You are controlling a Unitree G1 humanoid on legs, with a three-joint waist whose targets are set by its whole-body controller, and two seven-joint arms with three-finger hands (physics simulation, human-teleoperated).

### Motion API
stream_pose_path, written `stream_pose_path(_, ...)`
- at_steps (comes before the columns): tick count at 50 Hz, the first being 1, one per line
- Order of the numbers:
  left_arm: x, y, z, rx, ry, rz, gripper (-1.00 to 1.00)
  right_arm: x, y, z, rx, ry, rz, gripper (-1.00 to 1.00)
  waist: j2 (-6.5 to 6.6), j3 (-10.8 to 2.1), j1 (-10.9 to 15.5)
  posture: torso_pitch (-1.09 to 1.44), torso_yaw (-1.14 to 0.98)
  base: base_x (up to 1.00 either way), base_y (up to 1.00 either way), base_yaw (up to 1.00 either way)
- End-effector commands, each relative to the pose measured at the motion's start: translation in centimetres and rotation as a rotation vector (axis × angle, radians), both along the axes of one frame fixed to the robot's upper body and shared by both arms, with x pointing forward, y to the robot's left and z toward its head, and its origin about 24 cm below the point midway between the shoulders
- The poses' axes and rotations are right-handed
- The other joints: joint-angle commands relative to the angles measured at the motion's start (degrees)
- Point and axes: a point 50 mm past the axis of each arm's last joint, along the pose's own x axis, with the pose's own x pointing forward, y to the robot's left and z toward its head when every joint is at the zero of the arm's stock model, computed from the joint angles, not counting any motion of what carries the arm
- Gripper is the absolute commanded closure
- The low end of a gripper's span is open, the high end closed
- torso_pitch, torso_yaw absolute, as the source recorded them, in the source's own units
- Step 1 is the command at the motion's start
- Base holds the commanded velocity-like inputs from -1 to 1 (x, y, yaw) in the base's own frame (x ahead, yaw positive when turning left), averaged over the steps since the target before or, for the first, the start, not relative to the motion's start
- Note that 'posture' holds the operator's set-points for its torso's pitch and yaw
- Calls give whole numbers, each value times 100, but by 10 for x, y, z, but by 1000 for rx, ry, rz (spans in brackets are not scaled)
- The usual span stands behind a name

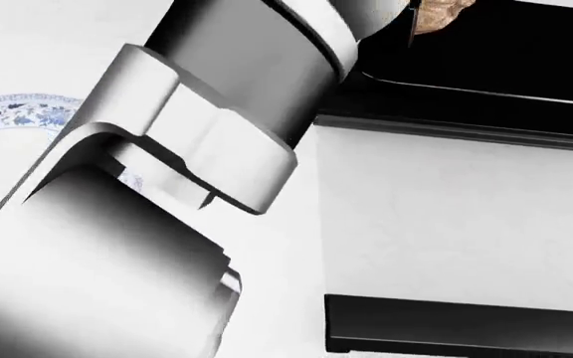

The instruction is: Place the bread on the tray of the toaster oven.

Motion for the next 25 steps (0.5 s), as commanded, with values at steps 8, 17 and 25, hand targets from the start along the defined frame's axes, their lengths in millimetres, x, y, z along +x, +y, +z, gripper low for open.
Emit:
stream_pose_path(8,-3,-18,-12,-94,-62,-45,98,-11,-2,15,5,-80,-9,-100,-33,-184,-26,0,0,0,0,0)
stream_pose_path(17,16,-3,-31,-98,-52,23,98,-8,0,12,-1,-77,-3,-100,-11,-213,-59,0,0,0,0,0)
stream_pose_path(25,12,-3,-17,-91,-85,26,98,-9,1,12,0,-76,0,-100,7,-217,-81,0,0,0,0,0)
